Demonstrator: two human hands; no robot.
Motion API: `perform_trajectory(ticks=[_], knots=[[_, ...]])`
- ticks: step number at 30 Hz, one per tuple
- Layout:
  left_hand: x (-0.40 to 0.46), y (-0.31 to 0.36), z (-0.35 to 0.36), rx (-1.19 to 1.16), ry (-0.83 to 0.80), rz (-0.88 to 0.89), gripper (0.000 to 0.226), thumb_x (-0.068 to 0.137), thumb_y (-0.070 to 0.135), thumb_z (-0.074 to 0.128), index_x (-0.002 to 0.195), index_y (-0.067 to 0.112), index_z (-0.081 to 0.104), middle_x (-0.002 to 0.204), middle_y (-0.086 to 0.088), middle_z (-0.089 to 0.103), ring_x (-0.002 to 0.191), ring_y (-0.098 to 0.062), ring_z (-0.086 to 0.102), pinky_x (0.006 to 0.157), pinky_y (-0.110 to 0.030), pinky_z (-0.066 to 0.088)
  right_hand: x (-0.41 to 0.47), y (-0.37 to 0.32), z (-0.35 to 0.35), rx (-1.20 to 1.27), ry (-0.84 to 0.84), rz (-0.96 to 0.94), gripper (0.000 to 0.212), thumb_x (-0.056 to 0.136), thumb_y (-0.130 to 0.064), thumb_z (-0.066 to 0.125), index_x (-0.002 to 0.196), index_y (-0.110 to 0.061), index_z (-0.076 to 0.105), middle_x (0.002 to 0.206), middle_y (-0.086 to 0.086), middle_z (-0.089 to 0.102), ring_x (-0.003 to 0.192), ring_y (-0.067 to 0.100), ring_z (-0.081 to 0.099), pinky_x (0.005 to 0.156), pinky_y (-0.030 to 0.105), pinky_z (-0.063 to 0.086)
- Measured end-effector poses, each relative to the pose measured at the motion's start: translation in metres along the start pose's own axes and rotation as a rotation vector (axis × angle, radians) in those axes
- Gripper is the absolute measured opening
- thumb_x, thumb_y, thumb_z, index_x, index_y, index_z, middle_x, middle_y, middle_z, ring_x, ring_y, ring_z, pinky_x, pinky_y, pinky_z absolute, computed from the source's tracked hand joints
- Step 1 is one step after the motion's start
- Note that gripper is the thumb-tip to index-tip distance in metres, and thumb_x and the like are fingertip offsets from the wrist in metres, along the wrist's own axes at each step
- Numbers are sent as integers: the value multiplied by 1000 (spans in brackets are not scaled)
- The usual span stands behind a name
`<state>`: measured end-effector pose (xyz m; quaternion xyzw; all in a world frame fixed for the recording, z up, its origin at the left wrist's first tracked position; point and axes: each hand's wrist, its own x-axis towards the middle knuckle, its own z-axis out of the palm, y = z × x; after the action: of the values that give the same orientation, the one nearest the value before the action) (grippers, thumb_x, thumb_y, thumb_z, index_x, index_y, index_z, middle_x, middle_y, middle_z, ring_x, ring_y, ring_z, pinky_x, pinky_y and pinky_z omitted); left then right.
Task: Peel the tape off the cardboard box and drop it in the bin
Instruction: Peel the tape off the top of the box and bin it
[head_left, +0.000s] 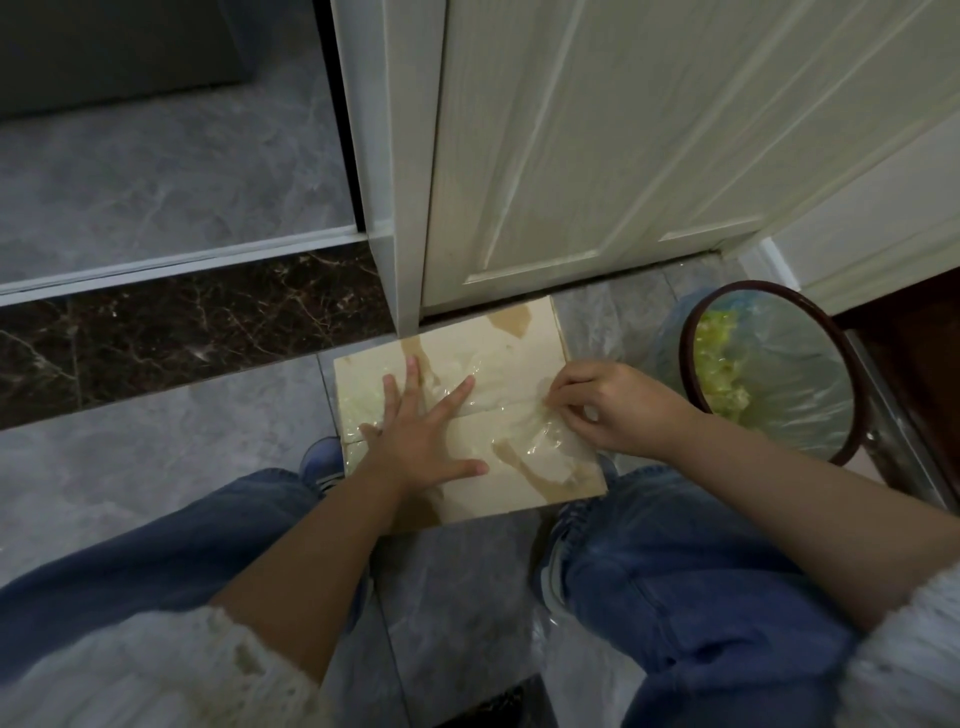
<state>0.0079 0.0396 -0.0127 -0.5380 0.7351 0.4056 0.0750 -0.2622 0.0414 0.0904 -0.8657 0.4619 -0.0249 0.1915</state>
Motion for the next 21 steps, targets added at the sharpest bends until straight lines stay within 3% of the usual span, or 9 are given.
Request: perform_trajectory(ticks=[5, 7, 9, 11, 17, 21], knots=[[2, 0, 2, -5, -1, -6, 115, 69, 78, 72, 139, 74, -18, 153, 9, -51, 147, -36, -38, 112, -79, 5, 4, -11, 0, -47, 6, 108, 55, 79, -67, 61, 94, -15, 72, 89, -4, 60, 75, 14, 57, 62, 30, 51], [1, 1, 1, -8, -6, -5, 114, 70, 77, 73, 143, 72, -16, 154, 9, -51, 147, -36, -37, 112, -79, 5, 6, -18, 8, -99, 44, 149, 53, 74, -69, 63, 81, -17, 63, 80, -5, 54, 68, 14, 50, 57, 26, 42], [0, 2, 1, -5, -8, -5, 114, 71, 76, 73, 144, 71, -15, 154, 8, -50, 147, -36, -37, 112, -79, 5, 7, -25, 19, -112, 70, 207, 46, 74, -61, 71, 75, -18, 53, 78, -6, 48, 67, 14, 47, 56, 26, 37], [0, 2, 0, -9, -6, -4, 114, 71, 76, 73, 144, 71, -15, 155, 8, -50, 147, -36, -37, 112, -79, 5, 9, -30, 25, -97, 65, 245, 39, 75, -43, 80, 74, -16, 52, 78, -5, 48, 69, 16, 48, 56, 30, 42], [0, 3, -1, -9, -15, -6, 114, 71, 76, 73, 143, 71, -16, 155, 6, -49, 147, -37, -37, 113, -80, 6, 14, -35, 26, 19, -5, 313, 10, 86, -18, 74, 84, -10, 68, 85, 2, 62, 77, 19, 59, 68, 35, 54], [-3, 6, -4, -23, -20, -9, 114, 73, 73, 74, 149, 66, -10, 156, 5, -48, 148, -37, -36, 114, -79, 6, 18, -37, 16, 255, 27, 533, 7, 87, -15, 75, 92, -12, 78, 86, -5, 71, 79, 7, 64, 82, 18, 50]])
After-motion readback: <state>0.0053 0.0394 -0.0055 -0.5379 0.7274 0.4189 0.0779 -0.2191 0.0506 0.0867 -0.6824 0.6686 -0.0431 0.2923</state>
